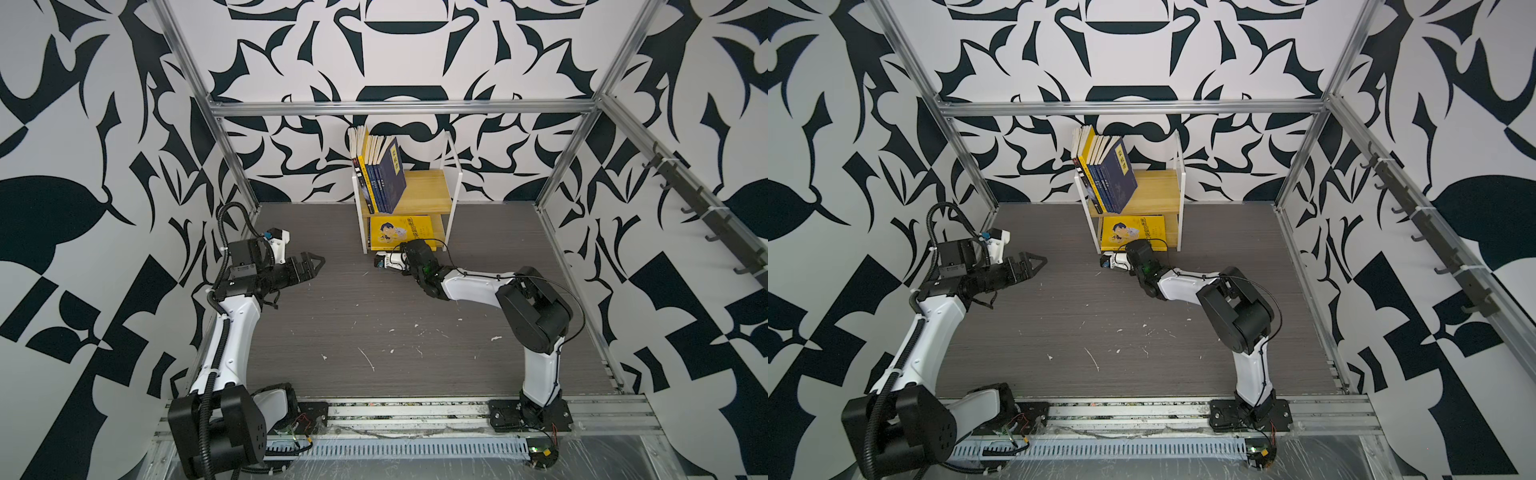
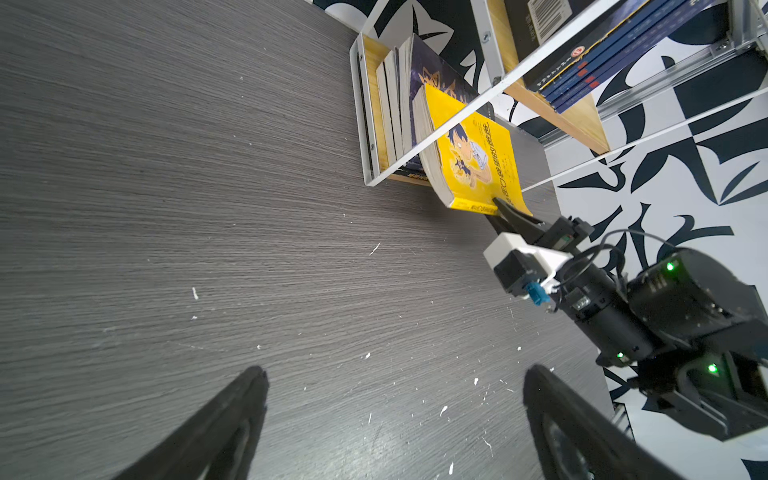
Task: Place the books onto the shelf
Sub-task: 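Slide the yellow book into the lower tier beside the dark books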
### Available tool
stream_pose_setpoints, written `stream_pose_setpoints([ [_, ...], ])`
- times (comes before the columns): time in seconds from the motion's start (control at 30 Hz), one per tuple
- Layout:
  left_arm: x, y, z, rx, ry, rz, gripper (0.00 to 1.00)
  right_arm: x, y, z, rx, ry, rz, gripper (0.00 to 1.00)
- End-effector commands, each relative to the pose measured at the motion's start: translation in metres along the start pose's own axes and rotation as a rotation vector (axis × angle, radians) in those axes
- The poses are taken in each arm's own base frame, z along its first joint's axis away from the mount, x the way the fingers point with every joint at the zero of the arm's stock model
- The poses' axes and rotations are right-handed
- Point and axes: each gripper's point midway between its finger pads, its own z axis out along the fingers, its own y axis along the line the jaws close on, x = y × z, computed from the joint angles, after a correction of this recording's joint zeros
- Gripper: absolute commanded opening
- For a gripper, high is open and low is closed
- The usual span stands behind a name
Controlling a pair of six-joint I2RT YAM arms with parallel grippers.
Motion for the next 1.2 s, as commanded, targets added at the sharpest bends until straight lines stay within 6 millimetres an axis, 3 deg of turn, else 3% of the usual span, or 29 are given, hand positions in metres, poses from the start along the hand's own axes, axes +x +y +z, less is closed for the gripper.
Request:
stream_pose_setpoints([
  [0.0,0.002,0.000,0.001,0.011,0.001,-0.004,1.00,-0.007,-0.035,0.003,0.032,-0.034,0.076,0.00],
  [0.17,0.003,0.002,0.002,0.007,0.003,0.004,1.00,-0.012,-0.034,0.015,-0.025,-0.052,0.081,0.01],
  [0.37,0.003,0.003,0.001,0.001,0.000,0.013,1.00,-0.017,-0.030,0.015,-0.140,-0.058,0.063,0.34],
  [0.5,0.004,0.003,0.001,-0.001,0.001,0.012,1.00,-0.023,-0.018,-0.001,-0.316,-0.098,0.089,0.46],
  [0.9,0.004,0.003,0.001,0.001,-0.001,0.017,1.00,0.016,-0.013,-0.022,-0.455,-0.012,0.129,0.52],
  [1.17,0.004,0.005,0.000,-0.001,-0.005,0.013,1.00,0.042,-0.025,-0.008,-0.386,0.036,0.141,0.51],
])
